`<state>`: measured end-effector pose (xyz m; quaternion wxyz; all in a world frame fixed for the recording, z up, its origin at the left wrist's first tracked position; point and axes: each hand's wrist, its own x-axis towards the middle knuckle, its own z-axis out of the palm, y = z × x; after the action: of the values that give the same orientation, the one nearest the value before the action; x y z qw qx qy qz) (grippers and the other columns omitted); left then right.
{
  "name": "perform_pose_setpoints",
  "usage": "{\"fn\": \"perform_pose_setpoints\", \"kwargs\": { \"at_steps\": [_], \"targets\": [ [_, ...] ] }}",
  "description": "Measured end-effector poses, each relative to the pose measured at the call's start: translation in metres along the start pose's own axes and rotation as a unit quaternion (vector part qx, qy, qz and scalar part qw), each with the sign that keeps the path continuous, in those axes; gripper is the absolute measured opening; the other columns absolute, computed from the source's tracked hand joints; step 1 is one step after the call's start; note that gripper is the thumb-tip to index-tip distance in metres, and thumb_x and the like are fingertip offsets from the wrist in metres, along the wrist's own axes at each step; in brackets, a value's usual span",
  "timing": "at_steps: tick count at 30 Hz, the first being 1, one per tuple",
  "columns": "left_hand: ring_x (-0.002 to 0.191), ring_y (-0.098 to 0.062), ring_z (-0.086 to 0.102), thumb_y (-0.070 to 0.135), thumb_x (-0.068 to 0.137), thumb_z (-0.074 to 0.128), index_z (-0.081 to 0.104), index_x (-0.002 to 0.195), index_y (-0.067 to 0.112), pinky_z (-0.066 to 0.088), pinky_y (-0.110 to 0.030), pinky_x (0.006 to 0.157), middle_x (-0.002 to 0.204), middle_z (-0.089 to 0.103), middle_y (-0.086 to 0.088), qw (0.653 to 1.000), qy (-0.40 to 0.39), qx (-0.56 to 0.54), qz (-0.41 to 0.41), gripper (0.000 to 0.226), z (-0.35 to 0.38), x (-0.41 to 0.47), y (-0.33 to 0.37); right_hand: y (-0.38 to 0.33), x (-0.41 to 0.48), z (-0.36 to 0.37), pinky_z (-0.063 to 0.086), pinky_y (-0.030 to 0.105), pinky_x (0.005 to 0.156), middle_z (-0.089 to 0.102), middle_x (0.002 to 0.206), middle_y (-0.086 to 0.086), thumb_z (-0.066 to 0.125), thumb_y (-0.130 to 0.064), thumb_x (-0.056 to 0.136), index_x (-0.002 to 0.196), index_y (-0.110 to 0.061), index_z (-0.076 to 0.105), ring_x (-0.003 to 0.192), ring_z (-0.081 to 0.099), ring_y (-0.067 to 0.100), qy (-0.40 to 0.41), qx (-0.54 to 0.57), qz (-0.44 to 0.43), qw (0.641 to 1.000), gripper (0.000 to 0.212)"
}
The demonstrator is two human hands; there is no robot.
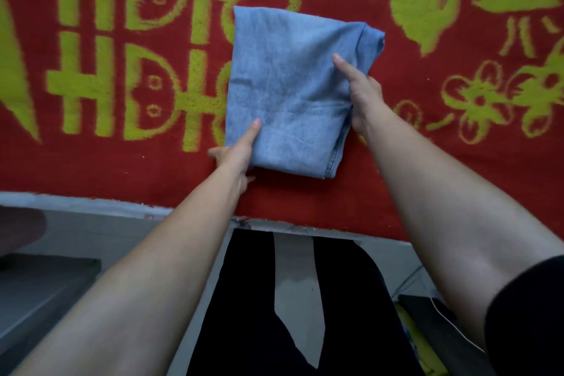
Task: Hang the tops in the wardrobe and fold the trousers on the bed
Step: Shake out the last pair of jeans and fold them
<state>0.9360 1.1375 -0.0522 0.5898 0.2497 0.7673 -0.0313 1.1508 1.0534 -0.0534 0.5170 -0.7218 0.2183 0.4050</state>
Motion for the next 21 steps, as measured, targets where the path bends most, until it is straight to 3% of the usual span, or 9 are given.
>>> {"fn": "perform_pose_setpoints", "kwargs": {
  "at_steps": [3,5,7,9,11,13,16,18,21],
  "targets": [
    [0.098,-0.021,0.065,0.039,0.059,0.093,0.035,0.127,0.017,0.054,-0.046,0.079,0.118,0.060,0.000,0.997,0.016,-0.064,0.032,0.091,0.006,0.000,-0.011,-0.001,0.005,0.004,0.063,0.039,0.076,0.076,0.098,0.001,0.095,-0.043,0.042,0.111,-0.015,0.067,0.082,0.075,0.020,0.013,-0.048,-0.011,0.999,0.080],
    [0.092,-0.019,0.069,0.026,0.054,0.095,0.044,0.126,0.013,0.059,-0.046,0.077,0.113,0.066,-0.004,0.992,0.012,-0.109,0.066,0.090,0.006,0.002,-0.007,-0.002,0.002,0.001,0.063,0.040,0.075,0.077,0.096,0.003,0.095,-0.034,0.051,0.110,-0.011,0.068,0.081,0.075,0.021,0.004,-0.067,-0.011,0.998,0.070],
    [0.092,-0.021,0.071,0.022,0.042,0.095,0.048,0.127,0.010,0.061,-0.046,0.078,0.112,0.069,-0.007,0.987,0.023,-0.118,0.103,0.097,0.005,0.007,0.000,-0.005,-0.001,-0.004,0.062,0.041,0.078,0.077,0.097,0.007,0.094,-0.023,0.055,0.111,-0.005,0.067,0.083,0.076,0.023,-0.029,-0.060,0.003,0.998,0.066],
    [0.097,-0.021,0.069,0.017,0.048,0.093,0.047,0.129,0.008,0.058,-0.037,0.085,0.114,0.066,-0.008,0.982,0.059,-0.085,0.160,0.094,0.003,0.009,0.010,0.000,-0.005,-0.009,0.061,0.045,0.080,0.076,0.102,0.011,0.094,-0.019,0.053,0.119,0.000,0.063,0.088,0.075,0.026,-0.069,-0.036,0.032,0.996,0.076],
    [0.102,-0.020,0.065,0.018,0.053,0.091,0.044,0.132,0.008,0.053,-0.033,0.093,0.120,0.062,-0.007,0.969,0.098,-0.060,0.218,0.092,-0.004,0.013,0.021,0.013,-0.012,-0.011,0.061,0.046,0.083,0.074,0.107,0.015,0.089,-0.013,0.063,0.123,0.003,0.062,0.095,0.074,0.029,-0.109,0.002,0.073,0.991,0.067],
    [0.106,-0.019,0.064,0.034,0.044,0.091,0.042,0.134,0.012,0.051,-0.035,0.097,0.122,0.060,-0.005,0.955,0.142,-0.087,0.247,0.104,-0.012,0.021,0.028,0.033,-0.020,-0.007,0.060,0.046,0.084,0.073,0.111,0.016,0.083,-0.009,0.073,0.124,0.003,0.063,0.100,0.072,0.030,-0.118,0.039,0.110,0.986,0.056],
    [0.099,-0.018,0.068,0.038,0.042,0.091,0.045,0.132,0.012,0.056,-0.040,0.090,0.116,0.064,-0.004,0.957,0.163,-0.157,0.183,0.104,-0.016,0.021,0.017,0.059,-0.033,0.005,0.060,0.048,0.084,0.074,0.107,0.017,0.083,-0.008,0.075,0.120,0.005,0.064,0.096,0.073,0.030,-0.061,0.091,0.122,0.986,0.051],
    [0.094,-0.018,0.070,0.030,0.053,0.094,0.048,0.125,0.011,0.059,-0.045,0.085,0.111,0.067,-0.003,0.974,0.096,-0.168,0.121,0.087,-0.012,0.008,-0.003,0.064,-0.039,0.011,0.060,0.046,0.082,0.075,0.103,0.014,0.086,-0.009,0.072,0.115,0.003,0.064,0.091,0.074,0.027,-0.014,0.109,0.110,0.988,0.050],
    [0.099,-0.019,0.069,0.022,0.063,0.091,0.044,0.128,0.020,0.057,-0.048,0.087,0.115,0.066,0.000,0.986,0.000,-0.148,0.080,0.080,-0.010,0.002,-0.029,0.066,-0.039,0.007,0.060,0.045,0.083,0.075,0.105,0.013,0.090,-0.014,0.069,0.114,0.002,0.064,0.091,0.074,0.026,-0.008,0.113,0.094,0.989,0.055]
  ]
}}
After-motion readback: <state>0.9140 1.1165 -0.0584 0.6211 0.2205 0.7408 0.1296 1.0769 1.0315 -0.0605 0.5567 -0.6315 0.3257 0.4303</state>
